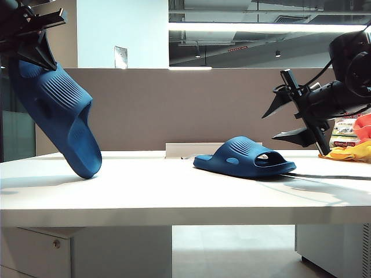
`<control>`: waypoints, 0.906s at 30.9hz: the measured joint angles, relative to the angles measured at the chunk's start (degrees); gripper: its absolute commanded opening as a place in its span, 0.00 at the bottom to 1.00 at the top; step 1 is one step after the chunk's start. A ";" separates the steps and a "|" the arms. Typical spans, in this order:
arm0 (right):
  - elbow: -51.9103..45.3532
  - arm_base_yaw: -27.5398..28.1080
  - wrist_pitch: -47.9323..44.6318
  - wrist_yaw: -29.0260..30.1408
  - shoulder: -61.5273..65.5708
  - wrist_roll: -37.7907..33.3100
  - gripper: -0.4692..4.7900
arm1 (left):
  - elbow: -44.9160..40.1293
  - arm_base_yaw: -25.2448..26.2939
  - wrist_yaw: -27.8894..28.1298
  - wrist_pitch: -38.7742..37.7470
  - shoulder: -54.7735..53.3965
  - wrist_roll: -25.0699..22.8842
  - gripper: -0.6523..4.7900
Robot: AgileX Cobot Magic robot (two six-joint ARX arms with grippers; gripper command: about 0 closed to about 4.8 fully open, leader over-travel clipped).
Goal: Interlock the pair of blue slippers on the table with their fronts facing up.
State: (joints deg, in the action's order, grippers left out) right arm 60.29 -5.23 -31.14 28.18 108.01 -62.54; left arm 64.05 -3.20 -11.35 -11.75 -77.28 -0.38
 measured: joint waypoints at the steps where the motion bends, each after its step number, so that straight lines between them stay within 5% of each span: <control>1: 0.42 -0.07 0.26 0.02 0.28 0.07 0.57 | 0.00 0.00 0.02 0.26 0.02 0.00 0.11; 11: 1.73 -0.85 4.24 -1.09 1.92 2.21 0.57 | 1.53 0.04 -0.22 2.71 1.09 2.80 0.11; 20: 1.70 -0.79 4.68 -1.40 4.17 2.40 0.57 | 2.49 5.40 -9.86 6.80 1.36 12.07 0.11; 28: 1.70 -1.01 3.52 -1.33 4.92 2.38 0.57 | 2.49 11.41 -8.92 3.52 0.87 6.47 0.11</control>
State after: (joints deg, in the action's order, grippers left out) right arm 62.00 -6.24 -27.62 26.85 112.92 -60.16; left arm 66.54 8.21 -20.27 -8.23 -76.40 6.09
